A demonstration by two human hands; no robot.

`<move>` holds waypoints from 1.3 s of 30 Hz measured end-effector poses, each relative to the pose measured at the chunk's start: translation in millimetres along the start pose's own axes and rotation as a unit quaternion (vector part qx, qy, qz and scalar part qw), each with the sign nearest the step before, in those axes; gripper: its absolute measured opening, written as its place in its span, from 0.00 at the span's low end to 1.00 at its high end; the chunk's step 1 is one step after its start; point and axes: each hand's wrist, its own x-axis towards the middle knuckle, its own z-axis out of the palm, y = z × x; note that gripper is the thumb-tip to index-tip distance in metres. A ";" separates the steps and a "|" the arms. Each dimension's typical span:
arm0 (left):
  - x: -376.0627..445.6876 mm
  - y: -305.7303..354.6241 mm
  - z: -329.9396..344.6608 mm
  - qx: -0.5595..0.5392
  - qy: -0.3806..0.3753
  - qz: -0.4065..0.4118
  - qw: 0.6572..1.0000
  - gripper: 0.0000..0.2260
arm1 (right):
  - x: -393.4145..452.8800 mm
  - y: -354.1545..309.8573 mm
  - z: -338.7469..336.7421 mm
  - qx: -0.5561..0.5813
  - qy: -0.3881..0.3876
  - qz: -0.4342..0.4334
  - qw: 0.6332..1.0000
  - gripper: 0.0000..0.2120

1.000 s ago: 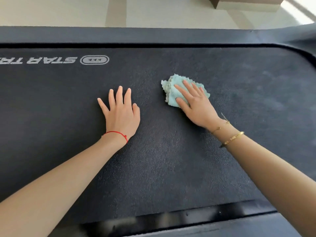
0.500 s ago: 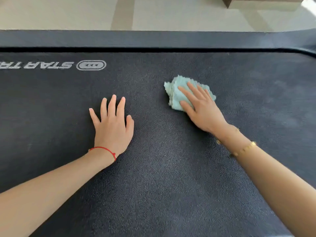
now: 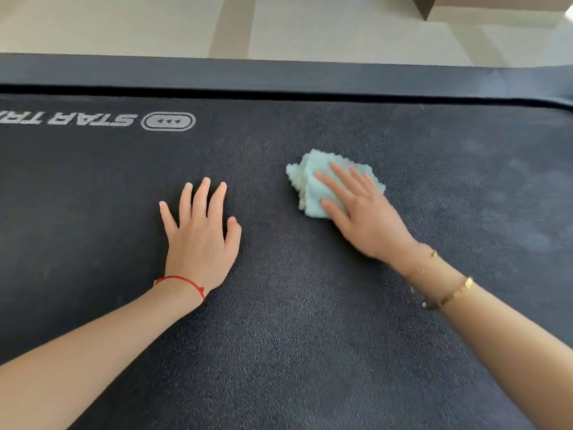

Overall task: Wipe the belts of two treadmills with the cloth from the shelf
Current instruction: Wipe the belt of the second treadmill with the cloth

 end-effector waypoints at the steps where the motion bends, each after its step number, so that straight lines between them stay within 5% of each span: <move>1: 0.5 0.4 0.3 -0.001 0.001 -0.002 1.000 0.30 | 16.9 12.5 -0.6 -0.008 0.011 0.033 0.999 0.25; 6: 2.3 -0.5 1.9 0.004 0.006 -0.004 1.000 0.29 | 100.7 6.5 10.8 -0.041 0.032 0.161 0.986 0.25; 11: 0.9 -0.3 2.4 0.006 0.011 -0.002 1.000 0.29 | 73.6 -40.5 23.0 -0.009 -0.007 0.018 1.000 0.24; 15: 0.3 -0.9 2.4 0.017 0.003 0.003 1.000 0.30 | 29.5 -15.0 6.7 0.003 -0.012 -0.037 0.999 0.24; 19: 1.3 0.9 2.1 0.021 0.009 0.001 1.000 0.29 | 60.4 47.3 -7.6 -0.024 0.020 0.098 0.995 0.25; 23: 1.7 0.6 2.2 0.026 0.009 0.004 1.000 0.28 | 138.4 37.3 0.0 -0.045 0.026 0.176 0.983 0.25; 29: 2.3 -0.5 2.8 0.016 0.013 0.002 1.000 0.28 | 153.5 -49.4 28.7 -0.027 -0.036 0.020 0.999 0.25; 33: 2.0 -2.2 2.5 0.011 0.012 0.007 1.000 0.29 | 91.7 -33.2 16.8 0.006 -0.046 -0.066 0.997 0.24; 39: 2.8 -1.0 1.4 0.002 0.007 0.003 1.000 0.29 | 69.9 54.6 -12.9 -0.018 0.006 0.115 0.993 0.25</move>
